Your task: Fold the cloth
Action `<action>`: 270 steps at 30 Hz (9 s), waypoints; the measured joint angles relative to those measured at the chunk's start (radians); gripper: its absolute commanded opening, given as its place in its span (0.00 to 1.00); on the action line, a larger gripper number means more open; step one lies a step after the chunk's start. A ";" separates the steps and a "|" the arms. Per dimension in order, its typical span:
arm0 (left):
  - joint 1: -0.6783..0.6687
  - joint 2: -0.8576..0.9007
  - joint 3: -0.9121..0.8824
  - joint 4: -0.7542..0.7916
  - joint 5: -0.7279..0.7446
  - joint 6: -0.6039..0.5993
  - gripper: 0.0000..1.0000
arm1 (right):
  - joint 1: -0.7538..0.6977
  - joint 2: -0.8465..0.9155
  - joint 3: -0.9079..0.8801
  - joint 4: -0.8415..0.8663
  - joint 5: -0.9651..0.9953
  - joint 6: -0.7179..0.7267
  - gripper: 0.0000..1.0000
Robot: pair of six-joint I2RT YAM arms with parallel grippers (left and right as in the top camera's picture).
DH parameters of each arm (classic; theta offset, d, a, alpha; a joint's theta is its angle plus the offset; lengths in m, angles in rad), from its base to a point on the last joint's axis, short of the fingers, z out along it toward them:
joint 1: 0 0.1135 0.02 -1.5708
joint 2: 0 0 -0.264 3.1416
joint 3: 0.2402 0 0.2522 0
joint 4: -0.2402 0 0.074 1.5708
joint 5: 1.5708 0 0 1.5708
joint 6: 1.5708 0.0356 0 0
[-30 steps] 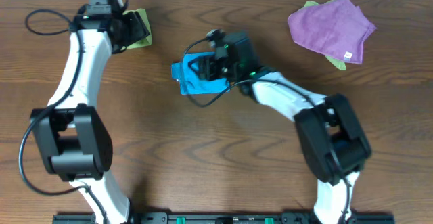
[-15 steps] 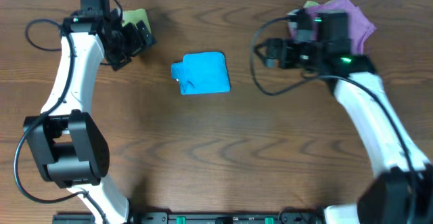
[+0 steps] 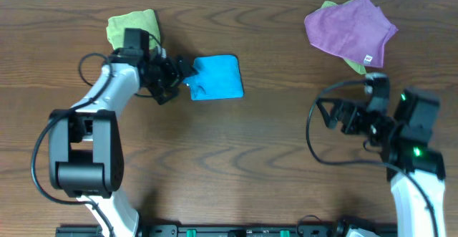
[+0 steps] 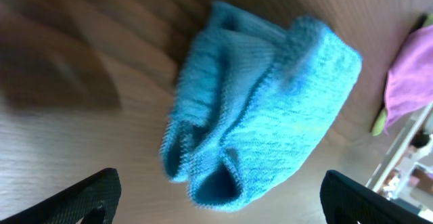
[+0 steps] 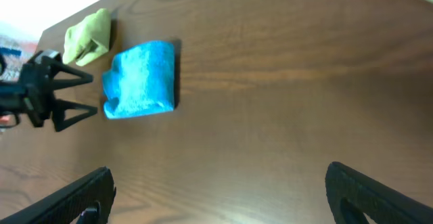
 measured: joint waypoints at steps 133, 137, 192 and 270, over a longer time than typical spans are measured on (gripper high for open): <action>0.269 0.109 0.850 -0.519 -0.338 0.385 0.95 | -0.097 -0.133 -0.076 -0.093 -0.089 0.008 0.99; 0.270 0.074 0.850 -0.616 -0.336 0.438 0.96 | -0.097 -0.133 -0.076 -0.093 -0.089 0.008 0.99; 0.097 -1.817 -0.927 -0.317 -0.685 0.621 0.96 | -0.099 -0.134 -0.076 -0.093 -0.090 0.009 0.99; 0.097 -1.902 -0.928 -0.425 -0.752 0.627 0.95 | 0.272 -0.880 -0.525 -0.123 0.578 -0.119 0.99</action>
